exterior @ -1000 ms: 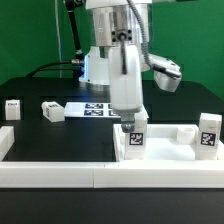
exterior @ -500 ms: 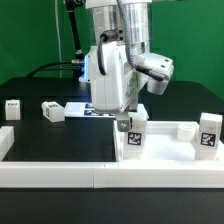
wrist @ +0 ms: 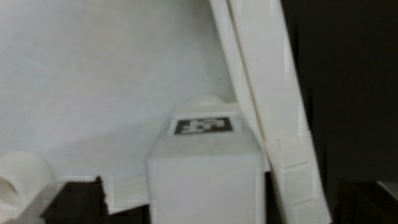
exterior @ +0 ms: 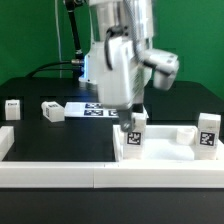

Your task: Assemble square table

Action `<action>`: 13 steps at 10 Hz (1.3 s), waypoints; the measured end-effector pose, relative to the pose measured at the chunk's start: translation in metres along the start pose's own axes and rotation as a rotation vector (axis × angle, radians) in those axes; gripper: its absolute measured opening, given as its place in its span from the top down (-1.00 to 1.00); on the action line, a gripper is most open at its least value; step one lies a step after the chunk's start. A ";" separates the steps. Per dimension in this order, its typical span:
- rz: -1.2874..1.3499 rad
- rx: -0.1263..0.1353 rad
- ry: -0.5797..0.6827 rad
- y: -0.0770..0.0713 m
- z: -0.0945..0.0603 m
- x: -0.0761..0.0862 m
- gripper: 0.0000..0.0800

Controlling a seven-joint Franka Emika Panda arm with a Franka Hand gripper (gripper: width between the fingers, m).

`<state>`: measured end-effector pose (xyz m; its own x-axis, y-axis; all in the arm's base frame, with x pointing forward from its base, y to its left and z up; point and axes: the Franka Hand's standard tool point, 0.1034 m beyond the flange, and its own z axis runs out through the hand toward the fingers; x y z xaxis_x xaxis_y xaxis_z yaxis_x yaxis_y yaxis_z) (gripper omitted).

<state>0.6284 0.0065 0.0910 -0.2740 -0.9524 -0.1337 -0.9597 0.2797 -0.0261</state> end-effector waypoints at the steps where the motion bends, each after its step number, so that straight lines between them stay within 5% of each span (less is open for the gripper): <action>1: -0.015 0.009 -0.011 0.003 -0.011 -0.010 -0.62; 3: -0.036 0.015 -0.023 0.009 -0.024 -0.026 -0.62; 9: -0.059 0.015 -0.024 0.013 -0.020 -0.027 -0.62; 13: -0.132 -0.050 -0.022 0.092 0.005 -0.016 -0.62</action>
Offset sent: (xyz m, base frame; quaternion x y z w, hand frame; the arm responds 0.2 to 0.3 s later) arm 0.0000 0.0000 0.0000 0.0000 0.0000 0.0000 1.0000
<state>0.5448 0.0481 0.0858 -0.1439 -0.9775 -0.1543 -0.9894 0.1450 0.0046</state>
